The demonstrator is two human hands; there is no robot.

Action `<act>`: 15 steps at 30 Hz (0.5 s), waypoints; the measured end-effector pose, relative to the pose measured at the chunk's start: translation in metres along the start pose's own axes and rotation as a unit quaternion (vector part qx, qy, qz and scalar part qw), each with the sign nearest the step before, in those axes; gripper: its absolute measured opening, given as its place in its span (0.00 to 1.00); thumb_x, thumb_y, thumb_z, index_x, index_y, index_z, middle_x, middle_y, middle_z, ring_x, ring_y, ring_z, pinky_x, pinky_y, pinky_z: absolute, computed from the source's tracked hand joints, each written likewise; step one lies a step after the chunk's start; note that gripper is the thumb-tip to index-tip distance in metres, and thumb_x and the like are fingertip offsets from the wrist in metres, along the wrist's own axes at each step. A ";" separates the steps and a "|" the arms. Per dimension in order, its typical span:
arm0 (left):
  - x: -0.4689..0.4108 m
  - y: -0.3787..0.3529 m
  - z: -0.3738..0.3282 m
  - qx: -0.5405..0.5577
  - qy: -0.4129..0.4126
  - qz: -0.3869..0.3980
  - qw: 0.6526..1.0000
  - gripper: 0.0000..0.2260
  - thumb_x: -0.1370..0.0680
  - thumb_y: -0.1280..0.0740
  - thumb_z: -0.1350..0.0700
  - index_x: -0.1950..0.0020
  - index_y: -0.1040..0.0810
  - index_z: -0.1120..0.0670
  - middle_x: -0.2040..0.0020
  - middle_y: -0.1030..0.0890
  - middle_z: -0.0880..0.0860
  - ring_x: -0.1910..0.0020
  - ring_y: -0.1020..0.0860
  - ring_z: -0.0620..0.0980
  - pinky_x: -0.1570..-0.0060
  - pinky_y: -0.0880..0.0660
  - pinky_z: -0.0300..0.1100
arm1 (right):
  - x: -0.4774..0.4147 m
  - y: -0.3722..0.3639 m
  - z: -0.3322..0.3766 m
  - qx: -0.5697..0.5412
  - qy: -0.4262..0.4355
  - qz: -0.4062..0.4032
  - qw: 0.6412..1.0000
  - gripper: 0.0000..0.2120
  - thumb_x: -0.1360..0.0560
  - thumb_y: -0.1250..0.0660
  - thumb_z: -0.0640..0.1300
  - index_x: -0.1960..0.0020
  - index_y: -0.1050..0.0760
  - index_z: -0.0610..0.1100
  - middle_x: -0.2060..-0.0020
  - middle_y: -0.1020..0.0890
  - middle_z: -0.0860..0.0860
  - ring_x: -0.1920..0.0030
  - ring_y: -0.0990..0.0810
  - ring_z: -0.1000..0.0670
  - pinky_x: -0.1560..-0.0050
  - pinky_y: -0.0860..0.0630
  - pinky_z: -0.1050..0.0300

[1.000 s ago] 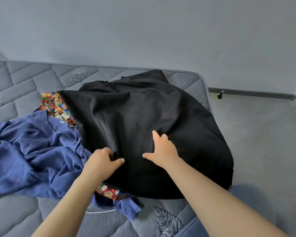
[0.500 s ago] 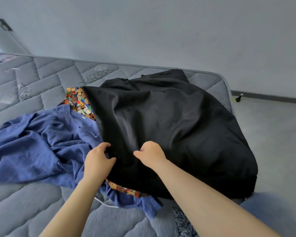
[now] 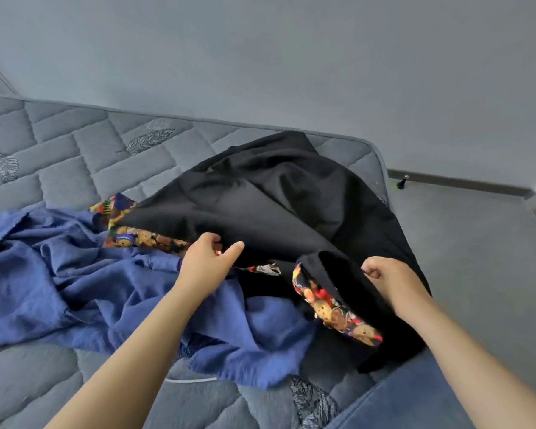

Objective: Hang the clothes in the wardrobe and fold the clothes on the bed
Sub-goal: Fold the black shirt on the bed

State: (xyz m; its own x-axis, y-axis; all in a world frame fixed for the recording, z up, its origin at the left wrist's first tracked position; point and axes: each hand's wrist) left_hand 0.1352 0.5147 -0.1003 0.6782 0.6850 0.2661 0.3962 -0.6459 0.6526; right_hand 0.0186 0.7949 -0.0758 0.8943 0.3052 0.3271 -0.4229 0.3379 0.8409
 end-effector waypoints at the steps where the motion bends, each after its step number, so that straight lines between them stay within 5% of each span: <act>1: -0.002 -0.009 0.001 -0.004 0.009 0.000 1.000 0.25 0.27 0.30 0.43 0.39 0.28 0.59 0.47 0.21 0.54 0.45 0.23 0.55 0.50 0.31 0.43 | -0.003 0.002 -0.006 0.003 -0.009 0.012 1.000 0.11 0.28 0.33 0.45 0.67 0.29 0.43 0.75 0.29 0.51 0.69 0.32 0.48 0.67 0.36 0.54; 4: -0.008 -0.023 0.005 0.101 0.068 -0.062 0.991 0.33 0.30 0.27 0.42 0.34 0.36 0.58 0.37 0.27 0.59 0.39 0.26 0.60 0.42 0.29 0.46 | -0.010 0.001 -0.013 -0.001 -0.009 0.038 0.999 0.09 0.29 0.31 0.44 0.65 0.25 0.42 0.73 0.27 0.50 0.66 0.28 0.47 0.65 0.34 0.54; 8: -0.026 -0.014 0.003 0.269 0.133 -0.136 0.944 0.36 0.34 0.25 0.39 0.37 0.41 0.50 0.42 0.25 0.58 0.47 0.21 0.60 0.44 0.23 0.53 | -0.009 0.000 -0.002 0.045 0.017 0.031 0.998 0.07 0.29 0.32 0.44 0.60 0.23 0.40 0.65 0.20 0.44 0.59 0.21 0.43 0.59 0.25 0.52; 11: -0.040 -0.009 0.004 0.164 0.076 -0.145 0.973 0.36 0.32 0.25 0.41 0.34 0.41 0.52 0.51 0.19 0.57 0.51 0.19 0.57 0.47 0.25 0.49 | -0.005 0.002 0.010 0.005 0.037 0.040 0.999 0.05 0.29 0.31 0.44 0.53 0.21 0.45 0.58 0.19 0.52 0.53 0.20 0.48 0.50 0.23 0.52; 15: -0.056 -0.004 0.010 -0.001 0.040 -0.048 0.998 0.23 0.29 0.26 0.47 0.40 0.29 0.56 0.55 0.17 0.57 0.54 0.18 0.59 0.48 0.23 0.51 | -0.001 0.002 0.034 -0.048 0.084 0.070 0.993 0.20 0.28 0.30 0.47 0.37 0.27 0.49 0.44 0.24 0.52 0.43 0.24 0.51 0.42 0.27 0.54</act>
State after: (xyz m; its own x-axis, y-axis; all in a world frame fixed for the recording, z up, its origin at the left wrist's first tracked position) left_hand 0.1014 0.4756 -0.1249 0.5861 0.7682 0.2574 0.4561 -0.5754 0.6789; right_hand 0.0217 0.7650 -0.0599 0.7926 0.4962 0.3543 -0.5599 0.3620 0.7453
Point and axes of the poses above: each hand's wrist, its own x-axis away from the middle knuckle, its own y-axis out of the back of the hand, z = x × y
